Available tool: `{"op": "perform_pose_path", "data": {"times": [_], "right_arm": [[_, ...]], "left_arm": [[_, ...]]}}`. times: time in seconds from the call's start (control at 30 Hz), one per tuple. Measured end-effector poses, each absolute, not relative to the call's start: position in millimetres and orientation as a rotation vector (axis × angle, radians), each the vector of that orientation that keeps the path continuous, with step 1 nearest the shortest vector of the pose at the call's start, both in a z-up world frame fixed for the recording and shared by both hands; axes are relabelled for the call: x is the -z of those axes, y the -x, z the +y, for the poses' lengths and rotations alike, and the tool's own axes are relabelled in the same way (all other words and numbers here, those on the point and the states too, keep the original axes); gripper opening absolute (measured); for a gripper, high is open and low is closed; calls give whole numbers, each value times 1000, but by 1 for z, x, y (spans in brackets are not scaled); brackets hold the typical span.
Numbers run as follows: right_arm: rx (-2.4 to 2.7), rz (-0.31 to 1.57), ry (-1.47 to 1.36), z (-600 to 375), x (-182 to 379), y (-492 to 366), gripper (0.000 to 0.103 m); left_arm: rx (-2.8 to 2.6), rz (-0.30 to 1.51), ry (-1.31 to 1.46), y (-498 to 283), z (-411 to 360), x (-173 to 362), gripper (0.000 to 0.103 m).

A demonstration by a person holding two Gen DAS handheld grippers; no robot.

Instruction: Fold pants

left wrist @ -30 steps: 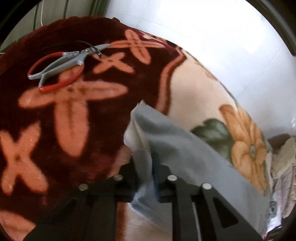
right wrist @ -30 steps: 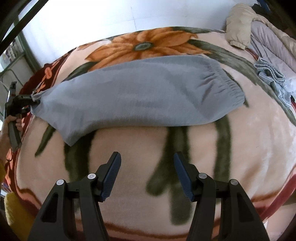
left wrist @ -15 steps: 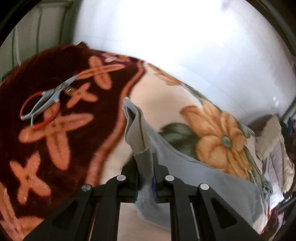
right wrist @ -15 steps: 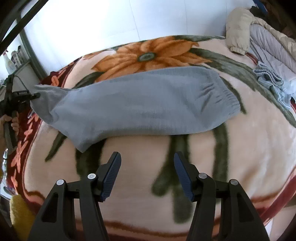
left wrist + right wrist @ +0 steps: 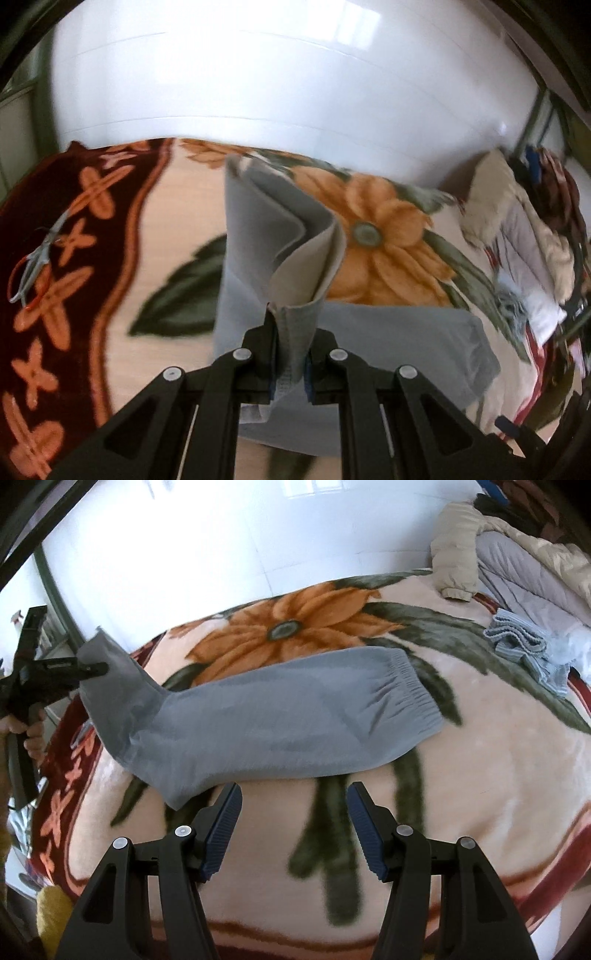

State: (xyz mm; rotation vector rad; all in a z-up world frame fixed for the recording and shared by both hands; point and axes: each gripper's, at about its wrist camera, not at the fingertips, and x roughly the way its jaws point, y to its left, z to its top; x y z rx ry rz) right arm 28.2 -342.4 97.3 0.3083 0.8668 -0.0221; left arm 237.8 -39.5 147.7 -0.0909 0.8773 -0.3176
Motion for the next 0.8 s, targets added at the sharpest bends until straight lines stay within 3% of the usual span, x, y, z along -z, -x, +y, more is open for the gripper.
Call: {"op": "perform_pose_path", "data": {"times": [0.3, 0.63, 0.8], "right_arm": [[67, 876, -338, -367, -94, -26, 61], [55, 900, -330, -376, -91, -32, 61], [27, 921, -316, -370, -92, -50, 61]], "left_arm": [[409, 957, -66, -223, -138, -104, 11], [437, 1071, -126, -210, -188, -48, 11], [467, 1078, -138, -197, -185, -51, 24]]}}
